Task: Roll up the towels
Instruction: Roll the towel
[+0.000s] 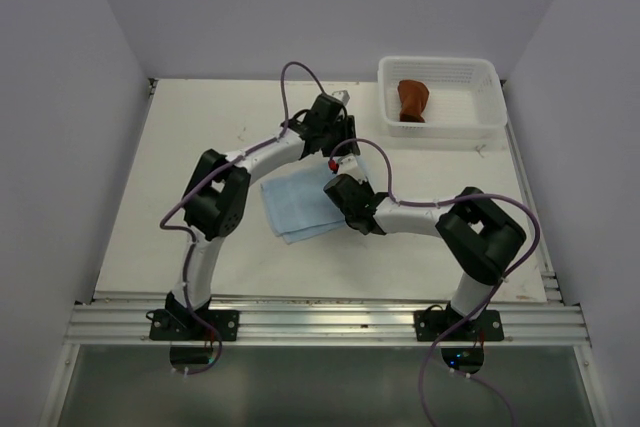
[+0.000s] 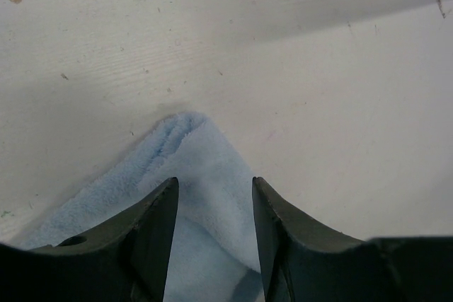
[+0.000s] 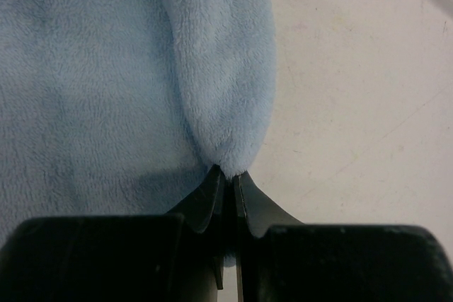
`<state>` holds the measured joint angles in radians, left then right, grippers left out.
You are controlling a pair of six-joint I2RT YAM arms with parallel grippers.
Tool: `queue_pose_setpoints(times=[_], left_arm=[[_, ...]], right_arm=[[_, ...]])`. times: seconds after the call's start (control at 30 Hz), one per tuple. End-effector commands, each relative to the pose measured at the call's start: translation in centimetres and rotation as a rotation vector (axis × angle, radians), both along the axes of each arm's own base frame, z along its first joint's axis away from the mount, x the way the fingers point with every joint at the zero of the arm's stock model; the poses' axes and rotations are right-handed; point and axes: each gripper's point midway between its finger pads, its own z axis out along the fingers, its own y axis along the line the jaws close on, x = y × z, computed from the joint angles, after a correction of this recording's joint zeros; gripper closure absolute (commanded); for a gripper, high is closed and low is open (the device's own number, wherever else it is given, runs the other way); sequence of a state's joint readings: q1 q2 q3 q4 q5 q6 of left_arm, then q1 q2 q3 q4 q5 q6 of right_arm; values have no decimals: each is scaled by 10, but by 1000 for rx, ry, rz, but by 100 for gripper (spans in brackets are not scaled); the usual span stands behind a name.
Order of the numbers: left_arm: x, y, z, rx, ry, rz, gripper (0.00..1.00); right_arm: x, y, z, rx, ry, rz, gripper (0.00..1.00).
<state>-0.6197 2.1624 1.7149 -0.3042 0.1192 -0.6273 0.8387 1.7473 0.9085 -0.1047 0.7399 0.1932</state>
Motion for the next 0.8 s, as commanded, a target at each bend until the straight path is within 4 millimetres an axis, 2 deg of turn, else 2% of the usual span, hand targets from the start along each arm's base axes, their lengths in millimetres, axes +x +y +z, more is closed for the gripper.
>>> queue_pose_setpoints(times=[0.0, 0.13, 0.53, 0.63, 0.73, 0.77], left_arm=[[1, -7, -3, 12, 26, -5, 50], [-2, -9, -29, 43, 77, -14, 50], [-6, -4, -63, 173, 88, -5, 53], [-7, -3, -66, 187, 89, -3, 57], [-8, -3, -69, 199, 91, 0, 70], [-7, -3, -69, 198, 90, 1, 79]], right_arm=[[5, 8, 4, 36, -21, -9, 100], [6, 9, 6, 36, -24, -6, 100], [8, 13, 6, 47, -19, 6, 100], [7, 13, 5, 46, -16, 8, 100], [7, 14, 5, 42, -17, 13, 100], [7, 14, 5, 37, -17, 15, 100]])
